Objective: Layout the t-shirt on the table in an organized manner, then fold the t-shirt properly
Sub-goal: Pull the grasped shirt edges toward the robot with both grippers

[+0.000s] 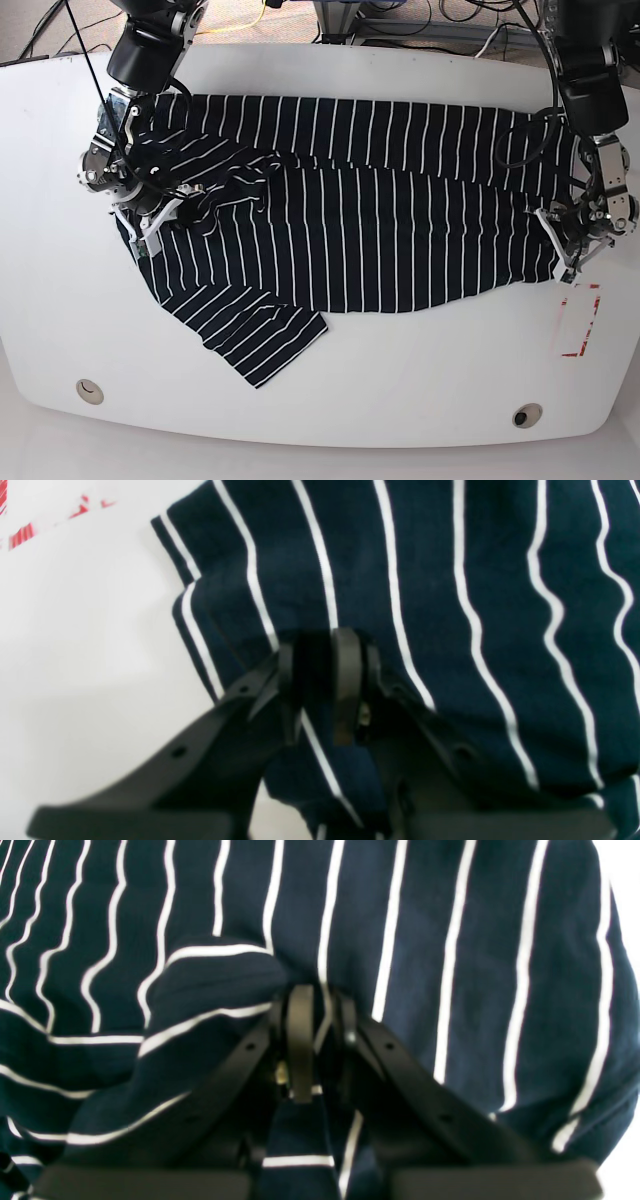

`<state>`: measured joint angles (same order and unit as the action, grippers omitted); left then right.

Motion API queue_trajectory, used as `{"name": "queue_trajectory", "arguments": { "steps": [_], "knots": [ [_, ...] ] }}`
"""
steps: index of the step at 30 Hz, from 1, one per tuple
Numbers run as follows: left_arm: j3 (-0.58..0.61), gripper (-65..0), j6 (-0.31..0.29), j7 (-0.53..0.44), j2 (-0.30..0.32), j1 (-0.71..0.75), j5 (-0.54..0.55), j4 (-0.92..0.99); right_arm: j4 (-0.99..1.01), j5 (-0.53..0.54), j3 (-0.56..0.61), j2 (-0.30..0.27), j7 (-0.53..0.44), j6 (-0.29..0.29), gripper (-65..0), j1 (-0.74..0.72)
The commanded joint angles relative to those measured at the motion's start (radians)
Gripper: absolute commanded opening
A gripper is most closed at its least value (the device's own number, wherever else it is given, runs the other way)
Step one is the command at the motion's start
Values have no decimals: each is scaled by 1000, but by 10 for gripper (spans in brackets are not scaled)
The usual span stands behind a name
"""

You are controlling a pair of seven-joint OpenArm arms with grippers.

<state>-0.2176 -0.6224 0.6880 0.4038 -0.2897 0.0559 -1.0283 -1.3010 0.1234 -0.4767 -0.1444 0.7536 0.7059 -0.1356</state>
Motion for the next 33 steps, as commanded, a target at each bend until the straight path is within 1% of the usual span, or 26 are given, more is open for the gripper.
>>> {"name": "queue_trajectory", "arguments": {
  "steps": [1,4,6,9,10,11,13,14,16,19,21,23,27,28,30,33],
  "knots": [
    [-3,-568,5,16,22,-13,-20,-11,-22,-11,-1,-11,10,-8,-579,-16],
    [-3,-568,3,17,24,-19,-18,-11,-73,-9,-1,-7,13,-8,-575,-16],
    [-3,-568,0,20,24,-21,-17,-14,-124,-9,-1,-7,17,-8,-550,-16],
    [-3,-567,-49,20,37,-29,-17,-48,-202,-9,-1,-5,30,-8,-460,-16],
    [-3,-567,-76,22,43,-30,-17,-74,-228,-9,-1,-5,47,-8,-403,-16],
    [-3,-567,-76,25,45,-32,-17,-90,-248,-9,-1,-5,60,-8,-365,-16],
    [-3,-543,-76,57,47,-32,-17,-131,-302,-9,-1,-5,96,-8,-262,-16],
    [-3,-529,-76,74,47,-33,-17,-145,-320,-9,-1,-5,108,-8,-230,-16],
    [-3,-474,-76,121,45,-33,-17,-185,-363,-9,-1,-5,136,-8,-178,-12],
    [-3,-397,-76,174,36,-33,-15,-257,-421,-9,-1,-4,183,-8,-170,-6],
    [-4,-357,-76,207,14,-27,-15,-317,-454,-9,-1,-4,221,-8,-170,11],
    [-6,-332,-76,247,4,-10,-12,-389,-489,-9,-1,-4,248,-8,-168,34],
    [-6,-324,-76,344,-3,66,2,-551,-561,-9,-1,-4,268,-8,-165,101],
    [-6,-324,-76,364,-18,94,15,-607,-579,-9,-1,-4,268,-8,-165,126],
    [-7,-324,-76,378,-41,143,34,-688,-601,-9,-1,-4,269,-8,-165,161],
    [-39,-324,-76,382,-69,228,51,-800,-621,-9,-1,-2,271,-8,-165,219]
  ]
}}
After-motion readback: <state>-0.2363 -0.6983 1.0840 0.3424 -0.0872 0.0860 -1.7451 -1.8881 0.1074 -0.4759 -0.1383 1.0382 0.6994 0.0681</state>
